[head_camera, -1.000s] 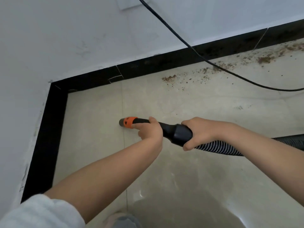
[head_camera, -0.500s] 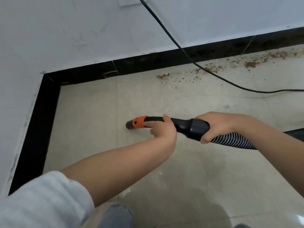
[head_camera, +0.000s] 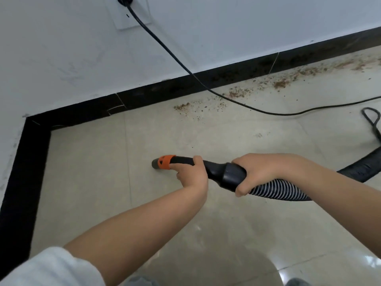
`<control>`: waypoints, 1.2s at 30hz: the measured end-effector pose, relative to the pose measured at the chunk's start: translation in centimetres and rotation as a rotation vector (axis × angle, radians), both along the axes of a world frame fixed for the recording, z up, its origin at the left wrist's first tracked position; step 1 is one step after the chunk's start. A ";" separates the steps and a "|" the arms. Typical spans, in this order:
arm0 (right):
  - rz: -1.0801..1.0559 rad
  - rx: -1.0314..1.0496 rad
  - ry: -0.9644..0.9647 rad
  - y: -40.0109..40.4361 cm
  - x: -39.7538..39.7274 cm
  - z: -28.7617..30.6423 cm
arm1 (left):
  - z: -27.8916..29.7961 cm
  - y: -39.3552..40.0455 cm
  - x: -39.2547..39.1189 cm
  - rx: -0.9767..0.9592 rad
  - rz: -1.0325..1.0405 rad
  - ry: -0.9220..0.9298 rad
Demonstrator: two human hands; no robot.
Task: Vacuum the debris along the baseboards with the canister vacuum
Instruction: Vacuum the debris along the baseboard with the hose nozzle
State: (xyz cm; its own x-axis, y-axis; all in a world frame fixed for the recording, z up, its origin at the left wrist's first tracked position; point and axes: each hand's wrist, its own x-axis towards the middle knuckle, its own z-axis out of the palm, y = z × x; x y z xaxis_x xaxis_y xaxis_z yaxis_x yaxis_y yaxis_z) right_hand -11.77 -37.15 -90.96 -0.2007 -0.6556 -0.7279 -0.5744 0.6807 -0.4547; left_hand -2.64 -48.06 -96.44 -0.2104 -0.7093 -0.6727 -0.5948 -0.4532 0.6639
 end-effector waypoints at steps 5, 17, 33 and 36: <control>-0.072 0.091 0.044 3.2 -0.1 1.8 | 0.5 2.6 -1.7 -0.008 -0.195 0.090; -0.282 -0.028 0.098 5.8 0.2 0.1 | 0.3 3.5 -4.8 -0.036 -0.389 0.142; -0.431 -0.129 0.316 -0.2 3.1 -3.0 | -0.3 -4.3 -5.6 0.069 -0.486 0.148; -0.435 -0.120 0.315 -0.4 2.5 -2.8 | -0.6 -3.9 -6.1 0.003 -0.467 0.125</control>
